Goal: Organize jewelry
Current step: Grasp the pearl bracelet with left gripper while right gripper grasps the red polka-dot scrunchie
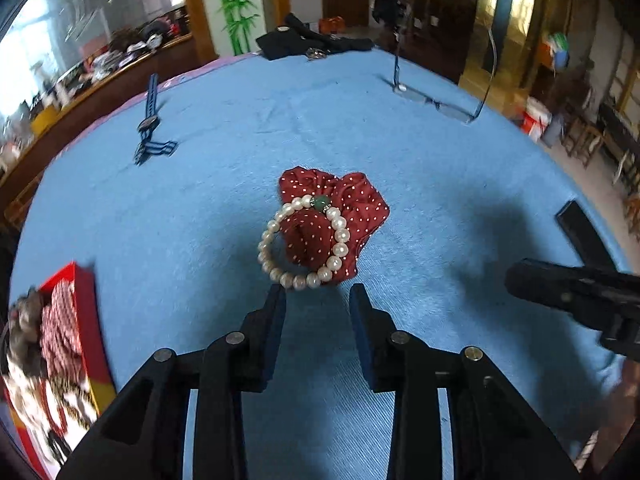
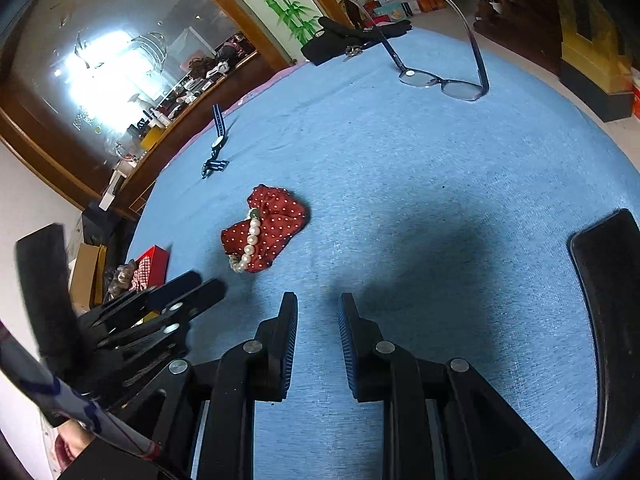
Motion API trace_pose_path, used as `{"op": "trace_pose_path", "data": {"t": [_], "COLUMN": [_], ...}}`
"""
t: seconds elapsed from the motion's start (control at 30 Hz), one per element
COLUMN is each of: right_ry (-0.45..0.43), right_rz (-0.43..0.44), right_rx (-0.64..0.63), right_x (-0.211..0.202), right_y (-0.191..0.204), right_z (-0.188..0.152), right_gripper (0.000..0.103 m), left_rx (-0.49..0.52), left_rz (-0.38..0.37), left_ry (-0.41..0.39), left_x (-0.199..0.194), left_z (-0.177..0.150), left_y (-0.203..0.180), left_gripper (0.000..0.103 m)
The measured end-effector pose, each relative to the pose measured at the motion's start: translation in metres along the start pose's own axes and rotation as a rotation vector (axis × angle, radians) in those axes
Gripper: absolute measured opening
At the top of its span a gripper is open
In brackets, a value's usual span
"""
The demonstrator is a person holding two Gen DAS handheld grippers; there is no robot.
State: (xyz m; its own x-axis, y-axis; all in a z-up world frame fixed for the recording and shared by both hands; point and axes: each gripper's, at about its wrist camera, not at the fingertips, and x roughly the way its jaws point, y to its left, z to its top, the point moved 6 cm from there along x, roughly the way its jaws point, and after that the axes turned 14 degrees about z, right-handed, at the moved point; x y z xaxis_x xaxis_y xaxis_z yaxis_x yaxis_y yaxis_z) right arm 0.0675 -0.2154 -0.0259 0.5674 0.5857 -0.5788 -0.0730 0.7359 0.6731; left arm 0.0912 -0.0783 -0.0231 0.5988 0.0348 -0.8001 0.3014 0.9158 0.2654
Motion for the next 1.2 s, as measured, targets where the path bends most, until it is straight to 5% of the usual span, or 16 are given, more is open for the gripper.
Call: {"op": "trace_pose_path", "data": {"t": [0.17, 0.47, 0.57, 0.73, 0.9, 0.93, 1.03, 1.2], "right_ry": [0.008, 0.014, 0.012, 0.016, -0.002, -0.006, -0.004, 0.004], "right_rz": [-0.002, -0.011, -0.013, -0.023, -0.032, -0.033, -0.031, -0.041], "right_rx": [0.003, 0.026, 0.014, -0.024, -0.042, -0.045, -0.047, -0.025], "right_x": [0.001, 0.004, 0.002, 0.004, 0.004, 0.004, 0.005, 0.005], "right_y": [-0.005, -0.012, -0.006, 0.007, 0.021, 0.022, 0.025, 0.015], "right_z": [0.000, -0.002, -0.001, 0.005, 0.017, 0.019, 0.018, 0.015], "right_gripper": [0.022, 0.022, 0.023, 0.023, 0.029, 0.030, 0.030, 0.030], "left_rx": [0.056, 0.112, 0.113, 0.022, 0.052, 0.072, 0.157, 0.304], "left_rz": [0.052, 0.040, 0.008, -0.003, -0.033, -0.034, -0.011, 0.050], "left_ry": [-0.027, -0.020, 0.014, 0.065, -0.033, -0.054, -0.090, -0.098], "left_x": [0.017, 0.028, 0.024, 0.018, -0.003, -0.007, -0.008, 0.007], "left_z": [0.007, 0.007, -0.009, -0.029, -0.020, -0.016, -0.005, -0.001], "left_y": [-0.003, -0.007, 0.000, 0.026, 0.024, 0.020, 0.008, -0.007], "left_gripper": [0.030, 0.029, 0.010, 0.001, 0.001, 0.004, 0.045, 0.044]}}
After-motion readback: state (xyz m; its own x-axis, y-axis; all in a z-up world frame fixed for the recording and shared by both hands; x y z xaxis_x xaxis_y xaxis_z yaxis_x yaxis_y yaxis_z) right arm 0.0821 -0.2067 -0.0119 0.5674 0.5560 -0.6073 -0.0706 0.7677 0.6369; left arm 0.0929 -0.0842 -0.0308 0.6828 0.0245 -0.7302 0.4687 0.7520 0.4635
